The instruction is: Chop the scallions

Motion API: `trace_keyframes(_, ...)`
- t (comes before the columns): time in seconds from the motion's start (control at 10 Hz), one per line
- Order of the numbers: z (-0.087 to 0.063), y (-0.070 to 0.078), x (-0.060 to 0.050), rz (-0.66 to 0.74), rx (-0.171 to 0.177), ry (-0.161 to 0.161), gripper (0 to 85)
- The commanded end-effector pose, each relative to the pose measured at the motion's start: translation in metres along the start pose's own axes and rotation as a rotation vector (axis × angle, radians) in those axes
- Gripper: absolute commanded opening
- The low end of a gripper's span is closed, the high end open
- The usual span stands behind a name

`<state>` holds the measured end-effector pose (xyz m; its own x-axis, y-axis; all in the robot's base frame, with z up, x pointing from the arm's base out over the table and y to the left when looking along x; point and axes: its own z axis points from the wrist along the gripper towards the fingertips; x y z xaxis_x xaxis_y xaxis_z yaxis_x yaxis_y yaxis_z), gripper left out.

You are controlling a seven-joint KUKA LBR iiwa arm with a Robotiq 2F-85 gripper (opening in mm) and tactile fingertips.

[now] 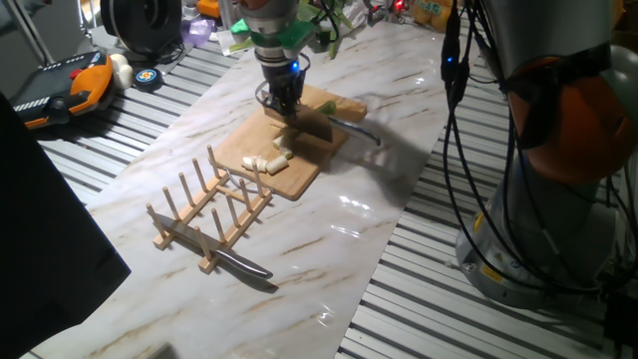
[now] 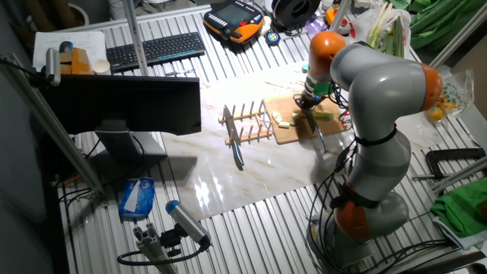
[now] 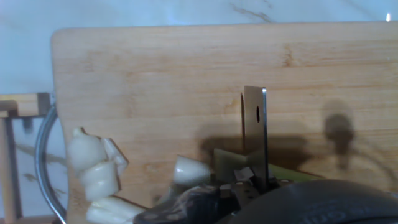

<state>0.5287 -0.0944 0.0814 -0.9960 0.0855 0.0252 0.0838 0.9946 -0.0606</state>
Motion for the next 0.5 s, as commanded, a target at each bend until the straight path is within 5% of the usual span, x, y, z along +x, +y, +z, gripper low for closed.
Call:
trace_keyframes(0.0,0.0014,0.003,0.0001,0.0,0.0,0.001,0.7)
trace_keyframes(0.4,0.0072,0.0031,0.0034,0.004,-0.019,0.008,1.0)
